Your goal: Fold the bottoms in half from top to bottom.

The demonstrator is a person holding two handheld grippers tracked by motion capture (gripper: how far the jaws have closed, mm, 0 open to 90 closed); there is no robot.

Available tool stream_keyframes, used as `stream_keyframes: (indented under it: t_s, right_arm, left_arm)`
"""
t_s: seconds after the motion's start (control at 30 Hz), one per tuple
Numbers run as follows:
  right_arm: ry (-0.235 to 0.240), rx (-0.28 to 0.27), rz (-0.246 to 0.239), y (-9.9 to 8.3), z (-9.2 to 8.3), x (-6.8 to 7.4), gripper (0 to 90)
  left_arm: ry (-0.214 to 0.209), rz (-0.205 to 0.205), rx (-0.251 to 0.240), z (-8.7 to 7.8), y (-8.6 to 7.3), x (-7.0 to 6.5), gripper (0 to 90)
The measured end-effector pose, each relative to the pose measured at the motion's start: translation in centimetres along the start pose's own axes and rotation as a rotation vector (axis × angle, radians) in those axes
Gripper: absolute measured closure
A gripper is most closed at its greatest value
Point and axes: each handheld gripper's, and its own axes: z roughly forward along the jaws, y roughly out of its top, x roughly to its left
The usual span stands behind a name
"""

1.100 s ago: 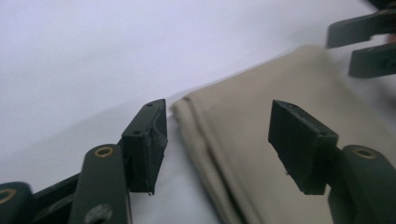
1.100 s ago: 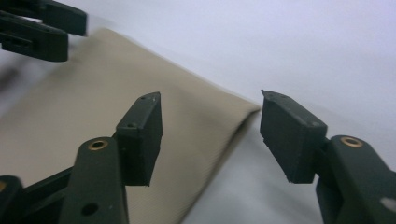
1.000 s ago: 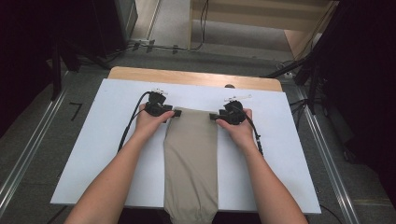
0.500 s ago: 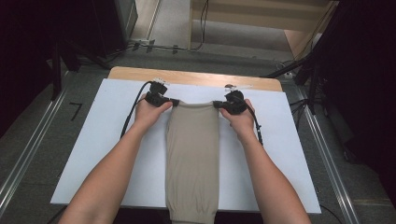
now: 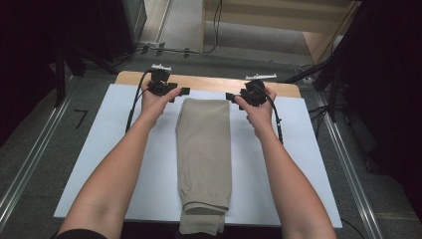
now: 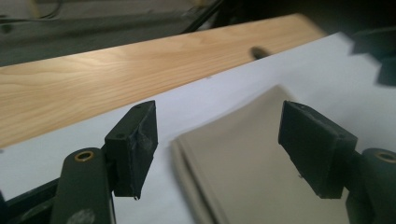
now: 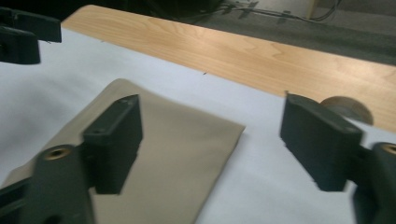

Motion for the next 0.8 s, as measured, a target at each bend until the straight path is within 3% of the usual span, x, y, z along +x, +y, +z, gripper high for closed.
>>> stream_keyframes:
  t_s: [0.17,0.3,0.37,0.43,0.53,0.67,0.8]
  right_arm:
    - [0.067,-0.017,-0.005,-2.8,-1.5,1.2,12.3]
    - [0.103,-0.024,-0.039,-5.6,-3.1,3.2,7.3]
    - [0.123,-0.024,-0.056,-7.1,-4.0,4.4,0.4]
    - [0.152,-0.027,-0.081,-8.6,-5.0,5.6,0.4]
    - [0.178,-0.025,-0.117,-10.7,-6.7,7.5,0.4]
    - [0.219,-0.023,-0.133,-13.5,-8.8,9.2,0.5]
    - [0.226,-0.024,-0.139,-16.1,-10.6,10.2,0.5]
  left_arm:
    - [-0.094,0.023,-0.055,-2.6,-2.2,-1.7,20.1]
    - [-0.149,0.053,-0.059,-4.4,-4.6,-3.8,15.3]
    - [-0.169,0.067,-0.065,-5.4,-5.9,-4.9,14.9]
    - [-0.197,0.076,-0.069,-6.2,-7.4,-6.2,14.9]
    - [-0.213,0.108,-0.049,-7.1,-9.6,-8.0,14.7]
    - [-0.241,0.103,-0.043,-8.3,-12.3,-10.0,13.6]
    - [-0.253,0.113,-0.037,-9.5,-14.9,-11.7,13.6]
